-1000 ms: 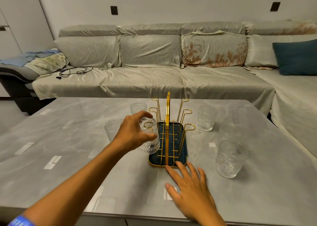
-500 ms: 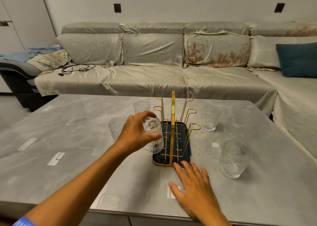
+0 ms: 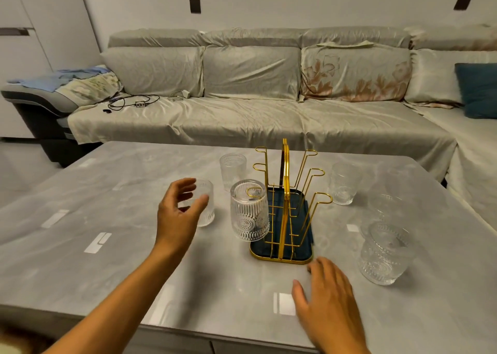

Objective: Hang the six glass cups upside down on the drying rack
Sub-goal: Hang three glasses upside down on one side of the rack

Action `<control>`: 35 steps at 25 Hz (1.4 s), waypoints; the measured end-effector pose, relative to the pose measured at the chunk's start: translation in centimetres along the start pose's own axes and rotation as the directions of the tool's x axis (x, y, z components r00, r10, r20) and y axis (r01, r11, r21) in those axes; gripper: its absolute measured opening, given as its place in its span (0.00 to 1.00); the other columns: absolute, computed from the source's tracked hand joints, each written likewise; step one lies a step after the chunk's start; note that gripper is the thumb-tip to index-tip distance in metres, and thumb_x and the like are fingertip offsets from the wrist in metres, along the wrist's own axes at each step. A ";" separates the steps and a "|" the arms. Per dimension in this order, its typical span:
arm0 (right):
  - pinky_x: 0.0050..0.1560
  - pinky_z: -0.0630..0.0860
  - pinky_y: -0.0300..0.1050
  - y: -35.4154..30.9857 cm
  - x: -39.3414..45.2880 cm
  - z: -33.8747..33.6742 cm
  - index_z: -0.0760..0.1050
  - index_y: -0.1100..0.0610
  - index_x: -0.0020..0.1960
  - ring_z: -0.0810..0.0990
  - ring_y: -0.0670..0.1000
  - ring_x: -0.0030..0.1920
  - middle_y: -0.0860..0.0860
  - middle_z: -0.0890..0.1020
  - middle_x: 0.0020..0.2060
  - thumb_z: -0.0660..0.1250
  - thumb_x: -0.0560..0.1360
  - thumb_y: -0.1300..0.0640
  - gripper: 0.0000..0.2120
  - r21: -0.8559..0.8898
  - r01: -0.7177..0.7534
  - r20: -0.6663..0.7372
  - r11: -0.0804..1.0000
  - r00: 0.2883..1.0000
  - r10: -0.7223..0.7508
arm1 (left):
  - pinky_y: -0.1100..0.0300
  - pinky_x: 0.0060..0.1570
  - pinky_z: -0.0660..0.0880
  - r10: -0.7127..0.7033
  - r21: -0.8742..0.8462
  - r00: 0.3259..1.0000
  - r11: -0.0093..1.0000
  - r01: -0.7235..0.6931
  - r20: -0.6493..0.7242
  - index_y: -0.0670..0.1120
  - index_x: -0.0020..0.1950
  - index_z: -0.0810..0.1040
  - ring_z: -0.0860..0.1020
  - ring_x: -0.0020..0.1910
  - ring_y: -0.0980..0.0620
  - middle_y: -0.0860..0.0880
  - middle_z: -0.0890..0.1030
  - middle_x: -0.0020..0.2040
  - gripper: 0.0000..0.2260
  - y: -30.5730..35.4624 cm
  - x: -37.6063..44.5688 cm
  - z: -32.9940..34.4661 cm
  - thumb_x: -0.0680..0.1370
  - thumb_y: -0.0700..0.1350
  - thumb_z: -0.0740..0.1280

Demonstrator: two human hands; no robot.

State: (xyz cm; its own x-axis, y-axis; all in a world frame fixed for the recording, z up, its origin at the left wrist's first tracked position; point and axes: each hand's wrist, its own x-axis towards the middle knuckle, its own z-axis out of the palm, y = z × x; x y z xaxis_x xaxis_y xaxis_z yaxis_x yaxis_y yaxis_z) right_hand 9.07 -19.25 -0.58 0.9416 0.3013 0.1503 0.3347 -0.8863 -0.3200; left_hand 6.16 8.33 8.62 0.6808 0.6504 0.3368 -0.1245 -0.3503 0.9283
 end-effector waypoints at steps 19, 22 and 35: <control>0.72 0.35 0.55 0.2 1.6 1.2 0.29 0.46 0.73 0.38 0.54 0.76 0.49 0.38 0.77 0.38 0.76 0.36 0.32 -0.187 0.015 0.148 0.982 0.989 0.013 | 0.59 0.43 0.76 -0.189 0.453 0.951 0.889 0.060 0.244 0.50 0.61 0.75 0.79 0.46 0.53 0.49 0.81 0.51 0.38 0.6 9.3 -4.9 0.54 0.57 0.82; 0.72 0.36 0.56 0.0 1.7 1.1 0.31 0.45 0.74 0.38 0.54 0.76 0.50 0.38 0.77 0.39 0.76 0.35 0.32 -0.200 0.005 0.164 0.980 0.986 0.028 | 0.61 0.38 0.75 -0.119 0.455 0.952 0.890 -0.023 0.281 0.53 0.58 0.73 0.79 0.45 0.54 0.52 0.79 0.48 0.40 6.1 11.1 -5.9 0.50 0.62 0.80; 0.72 0.37 0.59 0.0 2.4 1.0 0.32 0.46 0.75 0.39 0.57 0.76 0.52 0.39 0.77 0.40 0.76 0.34 0.34 -0.239 0.008 0.227 0.971 0.973 0.048 | 0.56 0.51 0.78 0.082 0.377 0.861 0.875 -0.304 0.502 0.46 0.66 0.74 0.79 0.52 0.49 0.43 0.80 0.60 0.35 11.8 11.6 5.2 0.62 0.53 0.79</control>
State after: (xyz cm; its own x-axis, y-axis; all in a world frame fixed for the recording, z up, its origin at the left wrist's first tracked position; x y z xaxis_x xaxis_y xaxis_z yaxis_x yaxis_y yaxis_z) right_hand 11.38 -18.14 -1.11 0.9402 0.3307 -0.0816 0.3239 -0.9421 -0.0863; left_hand 16.33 8.25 22.64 0.9384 0.1924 0.2871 -0.0436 -0.7583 0.6505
